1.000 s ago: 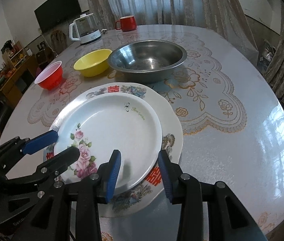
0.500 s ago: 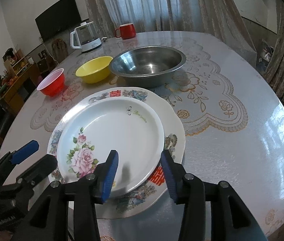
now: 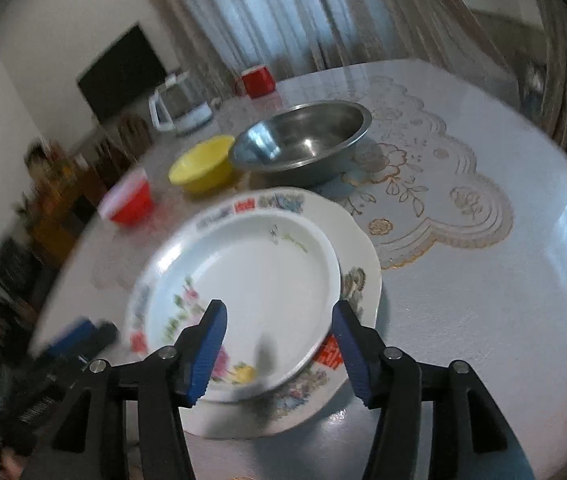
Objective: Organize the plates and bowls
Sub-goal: 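Withdraw the right gripper from the plates and move to the steel bowl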
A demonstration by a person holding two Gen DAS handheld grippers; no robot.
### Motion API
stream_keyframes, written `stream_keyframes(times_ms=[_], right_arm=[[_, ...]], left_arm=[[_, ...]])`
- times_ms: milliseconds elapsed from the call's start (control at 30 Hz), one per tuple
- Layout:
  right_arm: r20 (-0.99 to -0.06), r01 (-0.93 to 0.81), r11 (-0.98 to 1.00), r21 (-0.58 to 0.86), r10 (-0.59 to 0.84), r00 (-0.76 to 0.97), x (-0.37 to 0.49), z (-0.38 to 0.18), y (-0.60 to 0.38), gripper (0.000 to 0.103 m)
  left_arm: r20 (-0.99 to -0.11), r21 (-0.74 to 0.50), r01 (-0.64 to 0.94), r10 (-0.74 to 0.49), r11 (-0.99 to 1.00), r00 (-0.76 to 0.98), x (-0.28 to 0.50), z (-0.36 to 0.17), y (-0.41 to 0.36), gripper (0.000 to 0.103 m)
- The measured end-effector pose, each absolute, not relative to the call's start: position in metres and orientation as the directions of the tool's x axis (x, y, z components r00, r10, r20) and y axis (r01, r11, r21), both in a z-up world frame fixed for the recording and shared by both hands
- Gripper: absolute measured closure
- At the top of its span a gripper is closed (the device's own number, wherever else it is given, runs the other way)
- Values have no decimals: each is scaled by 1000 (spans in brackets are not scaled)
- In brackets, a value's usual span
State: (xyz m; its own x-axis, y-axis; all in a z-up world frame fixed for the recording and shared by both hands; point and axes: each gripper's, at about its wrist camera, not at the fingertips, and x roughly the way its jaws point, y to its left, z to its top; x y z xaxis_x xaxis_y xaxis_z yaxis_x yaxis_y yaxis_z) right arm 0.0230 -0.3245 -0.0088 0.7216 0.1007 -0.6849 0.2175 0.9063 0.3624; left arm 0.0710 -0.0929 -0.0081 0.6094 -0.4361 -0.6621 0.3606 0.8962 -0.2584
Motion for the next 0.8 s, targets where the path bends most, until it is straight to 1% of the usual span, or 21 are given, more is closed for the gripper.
stream_keyframes(times_ms=[167, 333, 500, 667, 800], right_arm=[[-620, 232, 899, 373, 56, 783, 23, 9, -347, 47], [-625, 271, 892, 363, 17, 781, 39, 13, -375, 47], [-633, 288, 885, 367, 11, 774, 62, 13, -402, 47], [-618, 307, 903, 302, -60, 784, 94, 14, -422, 48], [-621, 270, 914, 304, -25, 783, 122, 6, -431, 49]], left_arm=[[-672, -292, 344, -448, 892, 590, 80, -8, -93, 18], [-678, -307, 330, -449, 893, 582, 90, -6, -94, 18], [-688, -304, 316, -437, 899, 579, 103, -1, -98, 18], [-692, -301, 310, -430, 902, 580, 115, 5, -103, 18], [-700, -279, 328, -425, 902, 573, 124, 9, -113, 18]])
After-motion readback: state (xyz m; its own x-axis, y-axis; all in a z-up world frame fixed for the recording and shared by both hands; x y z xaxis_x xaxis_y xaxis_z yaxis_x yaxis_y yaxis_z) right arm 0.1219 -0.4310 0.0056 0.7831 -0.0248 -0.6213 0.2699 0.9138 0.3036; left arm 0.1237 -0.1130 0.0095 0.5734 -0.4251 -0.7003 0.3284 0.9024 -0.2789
